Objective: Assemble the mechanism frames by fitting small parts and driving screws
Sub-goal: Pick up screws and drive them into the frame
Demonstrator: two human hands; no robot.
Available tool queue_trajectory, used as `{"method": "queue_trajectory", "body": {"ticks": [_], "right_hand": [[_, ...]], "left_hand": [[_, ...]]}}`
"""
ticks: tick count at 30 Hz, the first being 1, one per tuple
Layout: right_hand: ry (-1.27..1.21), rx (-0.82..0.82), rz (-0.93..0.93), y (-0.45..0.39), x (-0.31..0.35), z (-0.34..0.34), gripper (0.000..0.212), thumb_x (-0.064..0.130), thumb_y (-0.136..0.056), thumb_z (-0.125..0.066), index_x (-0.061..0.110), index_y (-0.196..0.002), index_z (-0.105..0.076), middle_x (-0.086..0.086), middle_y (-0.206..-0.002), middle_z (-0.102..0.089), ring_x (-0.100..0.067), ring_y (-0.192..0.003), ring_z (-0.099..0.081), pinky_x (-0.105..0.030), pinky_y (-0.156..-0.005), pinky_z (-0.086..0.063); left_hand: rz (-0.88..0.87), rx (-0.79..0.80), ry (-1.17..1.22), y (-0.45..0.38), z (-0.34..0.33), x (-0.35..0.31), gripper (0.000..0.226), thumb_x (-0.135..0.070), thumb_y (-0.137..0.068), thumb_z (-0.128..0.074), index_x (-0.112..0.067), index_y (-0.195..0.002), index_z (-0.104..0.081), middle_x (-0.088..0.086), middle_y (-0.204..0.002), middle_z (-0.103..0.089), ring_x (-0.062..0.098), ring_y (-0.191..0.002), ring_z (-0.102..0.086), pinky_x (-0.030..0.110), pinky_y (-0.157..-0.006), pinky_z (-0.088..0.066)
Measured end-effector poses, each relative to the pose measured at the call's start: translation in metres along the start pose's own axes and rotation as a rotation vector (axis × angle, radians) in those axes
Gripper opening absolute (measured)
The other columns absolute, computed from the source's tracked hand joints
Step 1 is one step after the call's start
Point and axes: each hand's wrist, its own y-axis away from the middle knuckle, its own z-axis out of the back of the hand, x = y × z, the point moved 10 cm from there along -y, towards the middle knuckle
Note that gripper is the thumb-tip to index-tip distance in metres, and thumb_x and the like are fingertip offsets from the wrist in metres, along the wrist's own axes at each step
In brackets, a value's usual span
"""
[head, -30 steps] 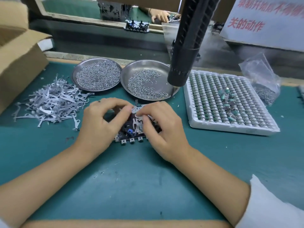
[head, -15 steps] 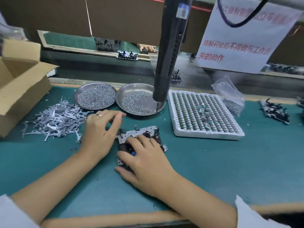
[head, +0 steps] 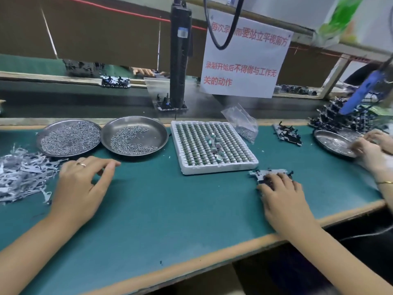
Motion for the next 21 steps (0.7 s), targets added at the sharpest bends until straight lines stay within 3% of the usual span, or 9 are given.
{"method": "queue_trajectory", "body": {"ticks": [2,3,7,12,16,21], "right_hand": [[0.02,-0.002,-0.065,-0.008,-0.018,-0.002,0.041,0.004,-0.079,-0.062,0.013,-0.119,-0.062,-0.016,-0.136,-0.048,-0.037,-0.128,-0.04,-0.05,-0.099,-0.035],[-0.023,-0.027,-0.049,-0.011,-0.015,0.001,0.039,0.001,-0.077,-0.065,0.009,-0.115,-0.065,-0.02,-0.132,-0.052,-0.039,-0.124,-0.045,-0.051,-0.097,-0.037],[-0.32,-0.23,0.192,-0.02,0.049,0.026,0.023,-0.005,-0.065,-0.077,0.001,-0.087,-0.071,-0.02,-0.099,-0.067,-0.04,-0.089,-0.066,-0.049,-0.075,-0.052],[-0.564,-0.345,0.479,-0.038,0.144,0.048,0.012,0.0,-0.076,-0.068,0.0,-0.088,-0.071,-0.012,-0.091,-0.07,-0.033,-0.074,-0.064,-0.039,-0.066,-0.053],[-0.676,-0.438,0.597,-0.062,0.196,0.061,0.017,0.0,-0.076,-0.065,-0.002,-0.092,-0.071,-0.014,-0.089,-0.07,-0.033,-0.07,-0.062,-0.04,-0.061,-0.052],[-0.762,-0.444,0.565,-0.09,0.226,0.053,0.028,0.005,-0.077,-0.062,0.004,-0.104,-0.071,-0.01,-0.099,-0.069,-0.033,-0.074,-0.062,-0.041,-0.063,-0.051]], "left_hand": [[0.004,0.002,-0.016,0.0,-0.001,0.001,0.044,-0.037,-0.091,-0.038,-0.009,-0.088,-0.072,0.003,-0.08,-0.068,0.029,-0.075,-0.061,0.051,-0.08,-0.038],[0.004,0.005,-0.026,0.0,-0.002,0.001,0.044,-0.038,-0.091,-0.038,-0.009,-0.088,-0.072,0.003,-0.081,-0.068,0.029,-0.076,-0.062,0.05,-0.081,-0.037],[0.019,0.024,-0.033,0.0,-0.004,0.005,0.044,-0.039,-0.09,-0.038,-0.01,-0.089,-0.072,0.001,-0.081,-0.068,0.027,-0.076,-0.06,0.049,-0.081,-0.036],[0.037,0.064,-0.062,0.001,-0.007,0.004,0.043,-0.039,-0.089,-0.04,-0.01,-0.091,-0.072,0.001,-0.087,-0.069,0.026,-0.079,-0.061,0.047,-0.083,-0.036],[0.016,0.12,-0.138,-0.008,-0.008,0.001,0.042,-0.039,-0.089,-0.041,-0.013,-0.101,-0.072,0.002,-0.098,-0.067,0.027,-0.092,-0.061,0.041,-0.088,-0.035],[0.098,0.17,-0.102,-0.056,-0.014,0.007,0.042,-0.042,-0.087,-0.043,-0.017,-0.11,-0.068,-0.001,-0.106,-0.062,0.024,-0.101,-0.056,0.042,-0.093,-0.041]]}}
